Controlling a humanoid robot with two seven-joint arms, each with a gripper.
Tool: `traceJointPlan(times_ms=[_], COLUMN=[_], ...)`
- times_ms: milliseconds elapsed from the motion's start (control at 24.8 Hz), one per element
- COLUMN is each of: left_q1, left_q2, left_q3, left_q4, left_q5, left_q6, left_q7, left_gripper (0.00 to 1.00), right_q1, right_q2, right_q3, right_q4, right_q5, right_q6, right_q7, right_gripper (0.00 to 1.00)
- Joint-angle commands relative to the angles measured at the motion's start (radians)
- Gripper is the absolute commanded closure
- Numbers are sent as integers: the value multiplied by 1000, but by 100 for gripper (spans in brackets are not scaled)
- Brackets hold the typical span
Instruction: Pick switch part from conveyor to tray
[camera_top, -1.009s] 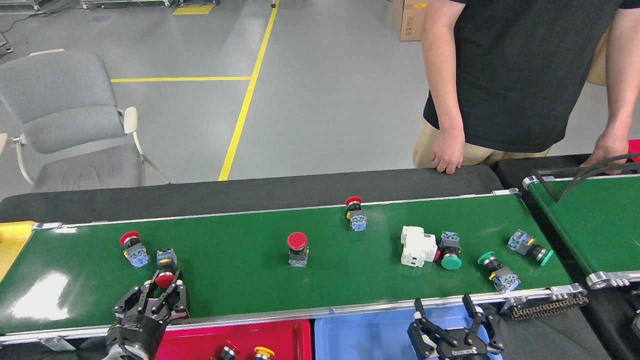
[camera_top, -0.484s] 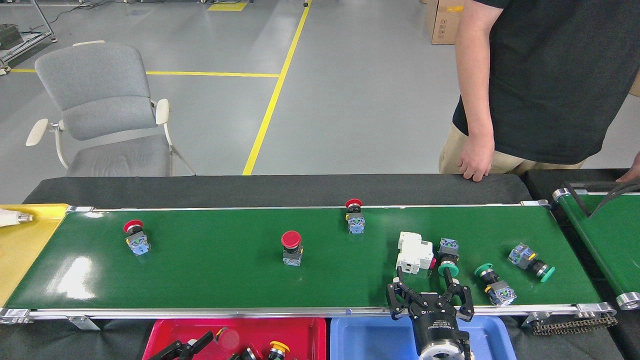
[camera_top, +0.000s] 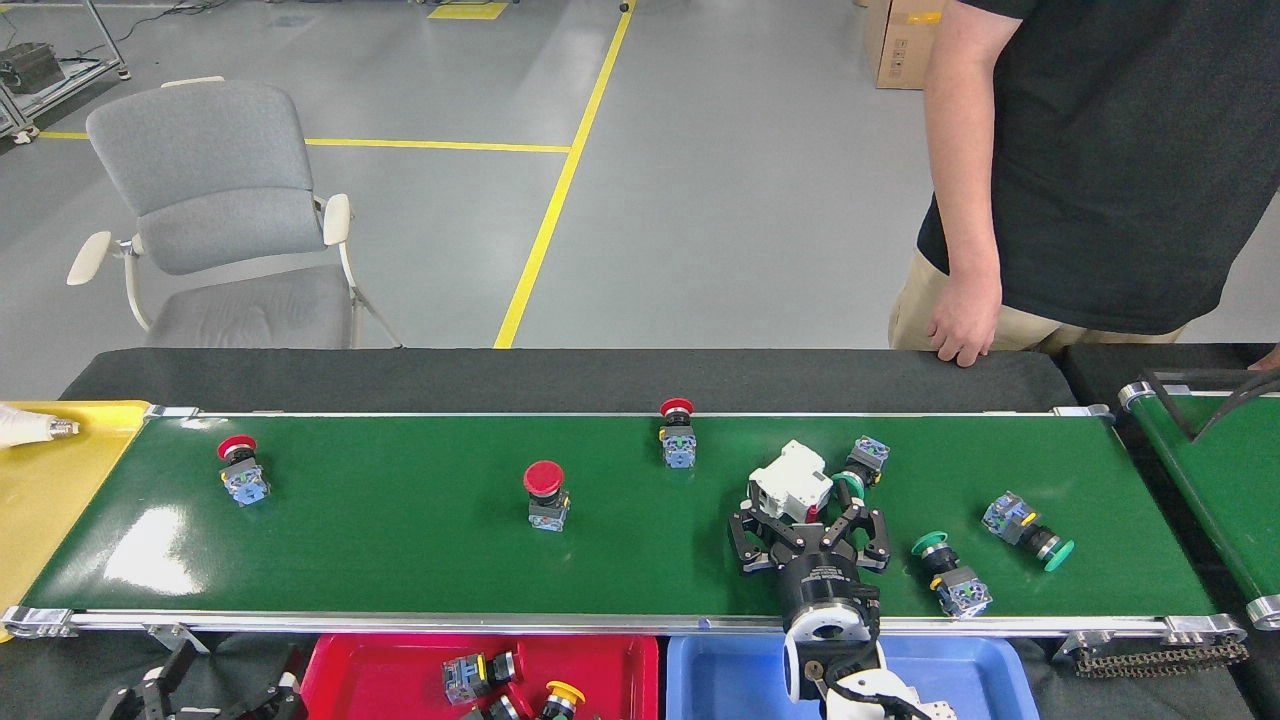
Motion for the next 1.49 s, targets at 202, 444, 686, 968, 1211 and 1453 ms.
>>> traceJointPlan(times_ms=[202, 444, 686, 968, 1211, 1453], left_q1=[-69, -231, -348, -372, -412, -455], left_q2=[7, -7, -24, -15, 2, 18], left_q3=[-122, -257, -263, -248, -243, -243], left_q4=[-20, 20, 241, 293, 359, 445], left_q5=[2, -43, -98, -98, -98, -92], left_q6=[-65, -51, 7, 59, 125, 202], left_q7=[9, 0, 0, 1, 3, 12], left_gripper=[0, 0, 0, 0, 2, 59], right_q1=[-62, -56, 142, 506, 550, 552], right_q2=[7, -5, -103, -389, -384, -212], right_q3=[97, 125, 142, 117, 67, -56], right_q4=[78, 47, -326, -643, -635, -635], right_q5=[-1, -6, -6, -103, -115, -103], right_q6=[31, -16, -181, -502, -505, -364], right_q7=[-10, -19, -19, -129, -157, -142], right_gripper=[36, 98, 98, 78, 0, 1])
